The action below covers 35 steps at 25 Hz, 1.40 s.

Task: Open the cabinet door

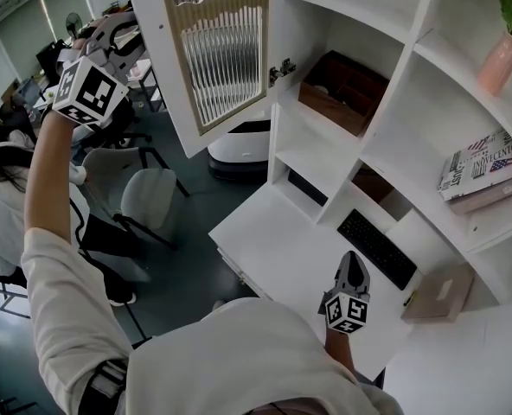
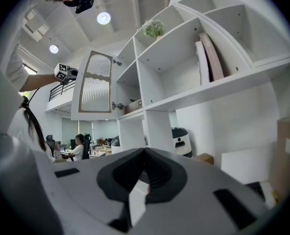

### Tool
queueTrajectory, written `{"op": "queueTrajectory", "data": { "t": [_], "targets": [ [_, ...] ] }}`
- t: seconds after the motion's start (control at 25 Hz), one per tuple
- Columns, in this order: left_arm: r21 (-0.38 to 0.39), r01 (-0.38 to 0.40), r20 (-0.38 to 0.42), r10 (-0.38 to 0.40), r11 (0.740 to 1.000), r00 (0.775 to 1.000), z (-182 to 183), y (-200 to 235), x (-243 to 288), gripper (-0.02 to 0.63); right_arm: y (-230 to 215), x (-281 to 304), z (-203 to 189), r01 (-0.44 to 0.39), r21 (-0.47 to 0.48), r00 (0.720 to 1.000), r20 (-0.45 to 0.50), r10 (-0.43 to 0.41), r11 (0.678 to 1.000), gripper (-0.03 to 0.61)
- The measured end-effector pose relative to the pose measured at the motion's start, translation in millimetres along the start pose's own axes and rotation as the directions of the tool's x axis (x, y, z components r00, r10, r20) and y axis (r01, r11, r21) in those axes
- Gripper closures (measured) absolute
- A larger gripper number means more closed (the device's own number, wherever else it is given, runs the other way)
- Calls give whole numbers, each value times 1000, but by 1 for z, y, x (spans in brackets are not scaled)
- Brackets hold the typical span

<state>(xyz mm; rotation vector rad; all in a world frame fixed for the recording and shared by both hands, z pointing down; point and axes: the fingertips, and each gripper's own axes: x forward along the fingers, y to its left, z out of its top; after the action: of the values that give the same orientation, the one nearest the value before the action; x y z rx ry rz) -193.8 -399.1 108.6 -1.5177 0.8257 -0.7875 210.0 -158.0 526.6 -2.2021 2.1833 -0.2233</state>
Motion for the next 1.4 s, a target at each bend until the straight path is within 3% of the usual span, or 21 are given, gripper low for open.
{"op": "queueTrajectory", "data": {
  "t": [0.68,0.8,0.92,1.04,1.4],
  "targets": [
    [19,-44,36,44,999,998,5,-1,-4,538,6,-3,4,1,-7,1000,9,-1,1000,575],
    [28,-19,32,18,999,999,6,-8,-2,468,5,-3,5,1,-7,1000,8,-1,1000,575],
    [33,1,21,-2,999,1000,4,-14,-1,335,5,-4,4,-1,-6,1000,9,1,1000,575],
    [37,4,8,-4,999,1000,1,-16,-2,270,5,-5,5,-3,-7,1000,10,3,1000,575],
    [55,6,-16,-5,998,1000,-6,-20,-15,233,8,-9,5,-12,-13,1000,9,12,1000,575]
  ]
}}
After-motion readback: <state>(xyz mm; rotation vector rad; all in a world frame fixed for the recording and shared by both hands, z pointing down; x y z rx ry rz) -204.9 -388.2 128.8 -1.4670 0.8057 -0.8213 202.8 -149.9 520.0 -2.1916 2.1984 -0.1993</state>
